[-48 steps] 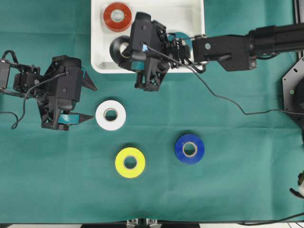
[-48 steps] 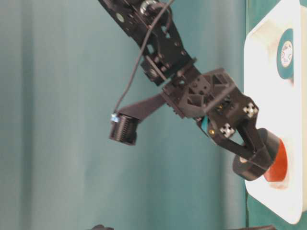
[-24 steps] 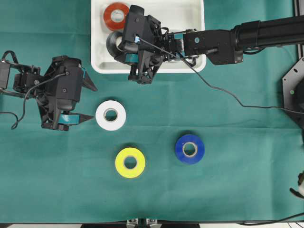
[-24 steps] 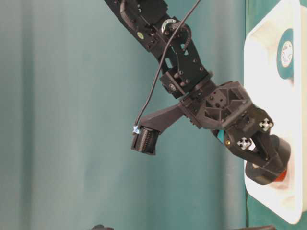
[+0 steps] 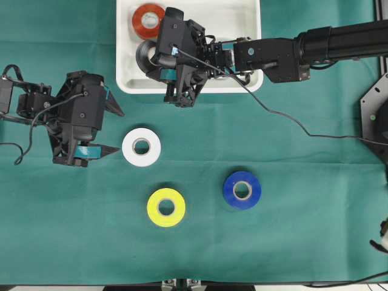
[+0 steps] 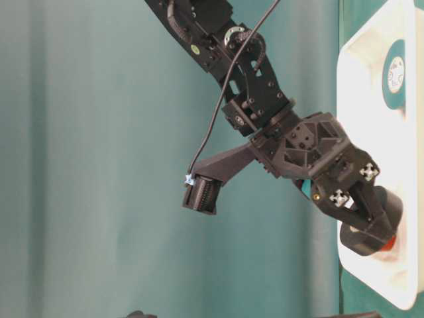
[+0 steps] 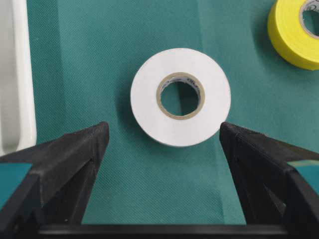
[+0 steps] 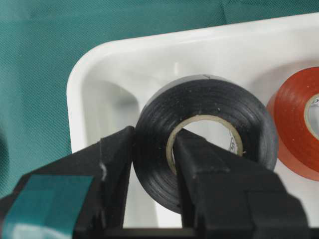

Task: Put the tape alternately from left to right into the white case.
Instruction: 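Lift the black tape and lower it into the white tray, then open the right gripper and withdraw it to the right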

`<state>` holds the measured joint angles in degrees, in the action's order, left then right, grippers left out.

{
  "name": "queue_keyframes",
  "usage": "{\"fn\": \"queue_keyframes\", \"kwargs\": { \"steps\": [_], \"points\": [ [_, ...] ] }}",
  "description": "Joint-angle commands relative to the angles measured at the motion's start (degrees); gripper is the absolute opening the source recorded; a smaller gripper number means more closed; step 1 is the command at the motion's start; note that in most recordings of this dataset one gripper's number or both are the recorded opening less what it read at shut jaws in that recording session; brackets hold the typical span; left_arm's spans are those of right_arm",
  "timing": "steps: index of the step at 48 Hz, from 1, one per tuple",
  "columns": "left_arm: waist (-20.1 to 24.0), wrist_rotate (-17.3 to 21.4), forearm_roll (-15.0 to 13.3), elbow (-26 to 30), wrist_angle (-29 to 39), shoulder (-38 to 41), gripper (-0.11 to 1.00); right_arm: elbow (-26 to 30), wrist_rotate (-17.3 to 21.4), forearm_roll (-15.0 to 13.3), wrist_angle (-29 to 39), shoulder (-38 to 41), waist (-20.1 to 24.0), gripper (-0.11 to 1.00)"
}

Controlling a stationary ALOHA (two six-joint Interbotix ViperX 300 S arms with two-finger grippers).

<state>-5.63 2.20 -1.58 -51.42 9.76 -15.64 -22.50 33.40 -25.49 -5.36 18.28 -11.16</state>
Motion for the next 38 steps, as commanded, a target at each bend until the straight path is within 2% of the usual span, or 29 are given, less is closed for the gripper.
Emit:
{"fn": "queue_keyframes", "kwargs": {
  "steps": [1, 3, 11, 13, 18, 38],
  "points": [
    [-0.2, 0.0, -0.1, 0.9, -0.4, -0.9, 0.69, 1.2, 0.0, -0.1, -0.2, -1.1, -0.1, 0.26],
    [-0.2, 0.0, -0.1, 0.9, -0.4, -0.9, 0.69, 1.2, 0.0, -0.1, -0.1, -1.2, -0.1, 0.3],
    [-0.2, 0.0, -0.1, 0.8, -0.4, -0.9, 0.69, 1.2, 0.0, -0.1, 0.0, -1.1, -0.1, 0.78],
    [-0.2, 0.0, -0.1, 0.9, -0.4, -0.9, 0.69, 1.2, 0.0, 0.0, 0.0, -1.1, -0.1, 0.86],
    [-0.2, 0.0, -0.1, 0.9, -0.4, -0.9, 0.69, 1.2, 0.0, -0.1, 0.0, -1.1, -0.1, 0.81],
    [-0.2, -0.1, -0.1, 0.9, -0.4, -0.9, 0.69, 0.7, 0.3, -0.1, 0.0, -1.9, 0.4, 0.81]
  ]
}}
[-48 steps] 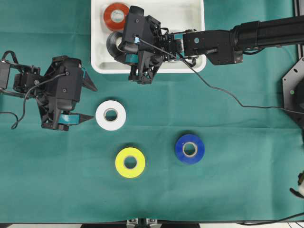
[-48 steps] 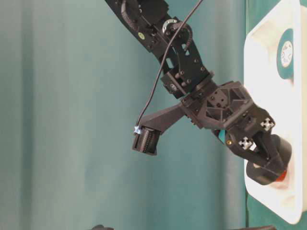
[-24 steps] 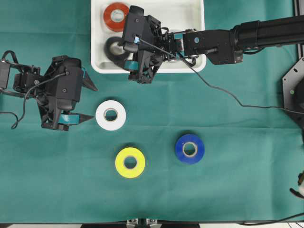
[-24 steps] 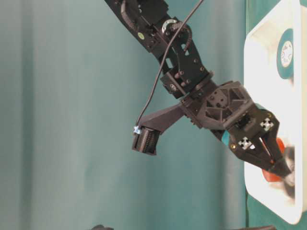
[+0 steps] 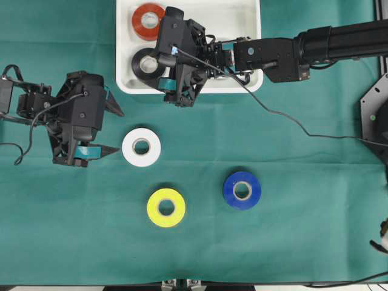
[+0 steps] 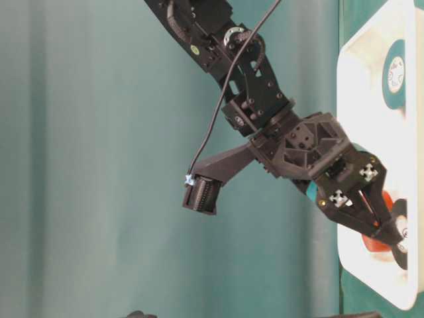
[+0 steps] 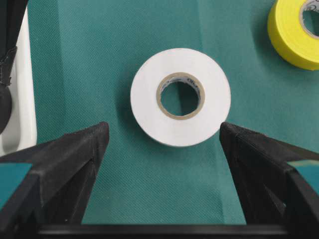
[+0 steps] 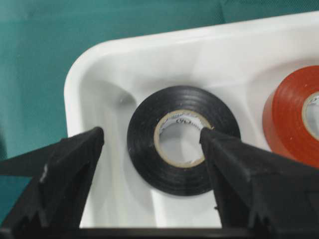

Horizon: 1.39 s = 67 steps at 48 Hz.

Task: Put the tape alternately from left to right into the white case.
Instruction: 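Open the right gripper and withdraw it to the right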

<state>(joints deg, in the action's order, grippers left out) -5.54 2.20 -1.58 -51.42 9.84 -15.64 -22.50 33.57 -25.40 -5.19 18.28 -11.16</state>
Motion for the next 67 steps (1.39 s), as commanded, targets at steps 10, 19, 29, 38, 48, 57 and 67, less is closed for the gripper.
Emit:
{"fn": "queue_keyframes", "kwargs": {
  "steps": [10, 19, 29, 38, 48, 57, 67],
  "points": [
    [-0.3, -0.1, -0.1, 0.9, -0.4, -0.9, 0.69, -1.2, 0.1, -0.2, -0.2, -5.6, 2.2, 0.81],
    [-0.3, 0.0, -0.1, 0.9, -0.4, -0.8, 0.69, -4.7, 0.2, -0.1, -0.2, -9.7, 4.1, 0.81],
    [-0.4, -0.1, -0.1, 1.0, -0.5, -0.8, 0.69, -9.1, 0.2, -0.2, -0.2, -14.0, 6.3, 0.81],
    [-0.3, 0.0, -0.1, 1.0, -0.4, -0.7, 0.69, -12.1, 0.2, -0.1, -0.2, -16.9, 7.9, 0.81],
    [-0.3, 0.0, -0.1, 1.0, -0.4, -0.7, 0.69, -15.0, 0.3, -0.2, -0.2, -19.3, 9.8, 0.81],
    [-0.3, -0.1, -0.1, 1.0, -0.4, -0.6, 0.69, -17.6, 0.4, -0.2, -0.2, -21.6, 11.4, 0.81],
    [-0.3, -0.5, -0.1, 1.0, -0.5, -0.6, 0.69, -19.9, 0.4, -0.1, -0.4, -23.8, 13.2, 0.81]
  ]
}}
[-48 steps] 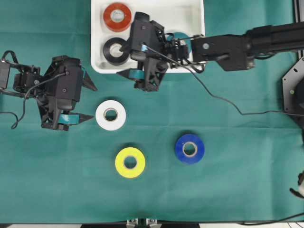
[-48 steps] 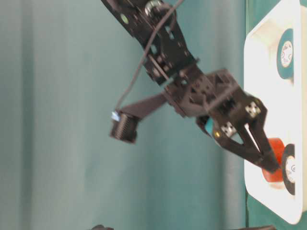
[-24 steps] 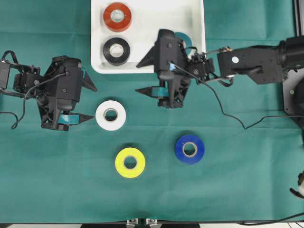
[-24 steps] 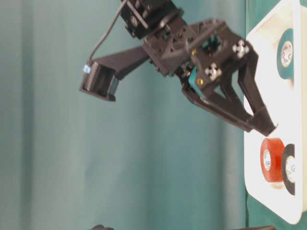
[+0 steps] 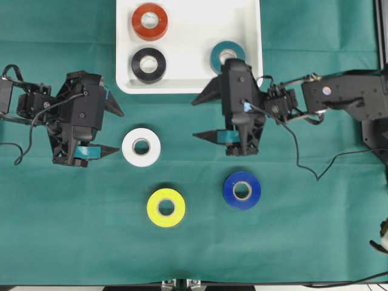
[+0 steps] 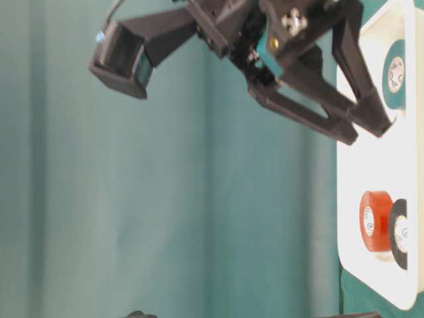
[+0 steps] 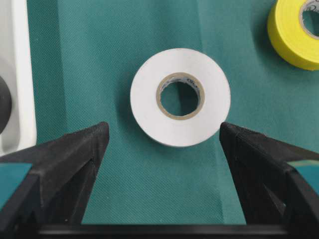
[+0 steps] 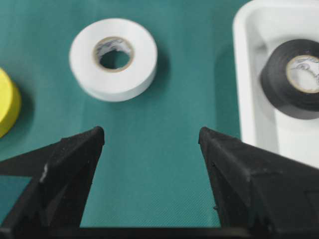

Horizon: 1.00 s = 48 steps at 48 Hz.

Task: Put the tape alternately from left to right into the white case.
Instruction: 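Open the right gripper and withdraw it to the right, then move the left gripper down onto the yellow tape roll and close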

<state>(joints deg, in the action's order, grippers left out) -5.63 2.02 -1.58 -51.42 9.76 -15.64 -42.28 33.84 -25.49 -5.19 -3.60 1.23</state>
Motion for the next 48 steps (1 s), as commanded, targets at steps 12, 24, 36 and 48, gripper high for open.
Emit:
{"fn": "queue_keyframes", "kwargs": {
  "steps": [12, 24, 36, 48],
  "points": [
    [-0.2, -2.6, -0.1, 0.5, -0.4, -0.6, 0.69, -3.2, 0.3, 0.0, -0.5, -3.5, 2.5, 0.81],
    [-0.4, -2.5, -0.1, 0.6, -0.4, -0.5, 0.69, -2.8, 0.2, 0.0, -0.5, -3.5, 2.5, 0.81],
    [-3.3, -2.5, 0.0, 0.9, -1.5, 0.6, 0.69, -3.0, 0.2, -0.1, -0.6, -3.5, 2.5, 0.81],
    [-7.3, -3.0, -0.1, 3.1, -5.4, 4.6, 0.68, -3.1, 0.2, -0.1, -0.5, -3.5, 2.5, 0.81]
  ]
}}
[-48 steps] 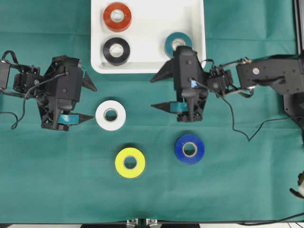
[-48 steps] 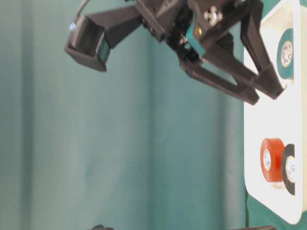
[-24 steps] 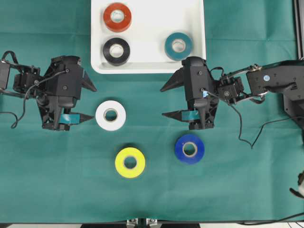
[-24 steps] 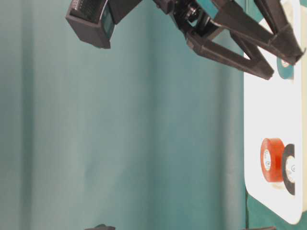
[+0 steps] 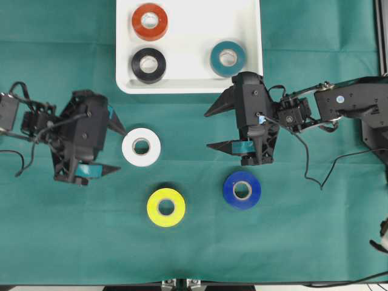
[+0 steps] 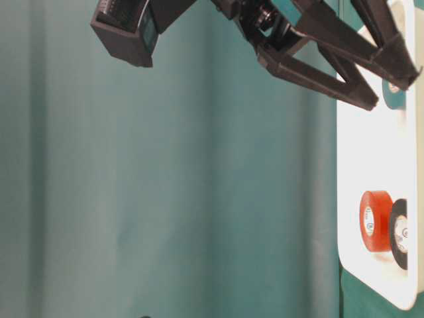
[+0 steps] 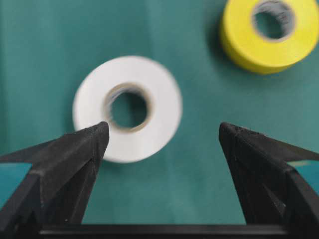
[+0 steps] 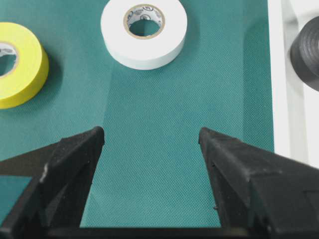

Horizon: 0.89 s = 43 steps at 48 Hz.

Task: Put the tape alternately from left to right into the white case.
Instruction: 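Move the left gripper down onto the yellow tape roll and close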

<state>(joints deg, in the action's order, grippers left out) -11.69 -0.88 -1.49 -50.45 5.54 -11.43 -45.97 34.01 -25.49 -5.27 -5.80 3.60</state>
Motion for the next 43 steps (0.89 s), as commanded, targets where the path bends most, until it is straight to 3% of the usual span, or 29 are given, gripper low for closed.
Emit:
{"fn": "queue_keyframes", "kwargs": {
  "steps": [1, 29, 43],
  "points": [
    [-1.5, -0.1, -0.2, 2.4, -1.2, 0.8, 0.68, 0.6, 0.0, -0.1, -0.5, -1.3, 0.1, 0.81],
    [-8.3, -0.4, -0.3, 14.1, -1.4, 12.6, 0.68, 0.4, -0.4, -0.1, -0.5, -0.7, 0.1, 0.81],
    [-8.3, -4.9, -0.2, 18.8, -1.3, 17.3, 0.68, 0.1, -0.5, -0.1, -0.5, -0.1, 0.1, 0.81]
  ]
}}
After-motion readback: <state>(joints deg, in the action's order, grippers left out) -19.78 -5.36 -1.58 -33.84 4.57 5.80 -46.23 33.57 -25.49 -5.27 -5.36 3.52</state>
